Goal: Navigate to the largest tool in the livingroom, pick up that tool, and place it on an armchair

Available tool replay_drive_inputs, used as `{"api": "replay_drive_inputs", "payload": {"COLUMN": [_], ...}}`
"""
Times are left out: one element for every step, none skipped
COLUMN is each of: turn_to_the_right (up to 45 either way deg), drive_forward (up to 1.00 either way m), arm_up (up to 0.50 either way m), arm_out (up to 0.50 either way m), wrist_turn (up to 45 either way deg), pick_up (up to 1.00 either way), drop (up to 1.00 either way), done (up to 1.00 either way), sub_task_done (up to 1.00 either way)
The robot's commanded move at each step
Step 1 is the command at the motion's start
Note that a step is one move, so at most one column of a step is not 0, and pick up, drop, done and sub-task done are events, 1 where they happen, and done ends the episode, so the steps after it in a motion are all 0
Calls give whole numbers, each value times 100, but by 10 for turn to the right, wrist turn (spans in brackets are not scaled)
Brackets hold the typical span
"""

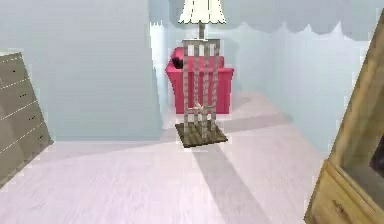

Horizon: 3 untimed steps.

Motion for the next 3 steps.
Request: {"api": "replay_drive_inputs", "payload": {"turn_to_the_right": [450, 450, 450], "drive_forward": [0, 0, 0], "arm_up": [0, 0, 0], "arm_out": [0, 0, 0], "wrist_turn": [0, 0, 0], "pick_up": [0, 0, 0], "drop": [0, 0, 0], "done": [0, 0, 0], "sub_task_done": [0, 0, 0]}}
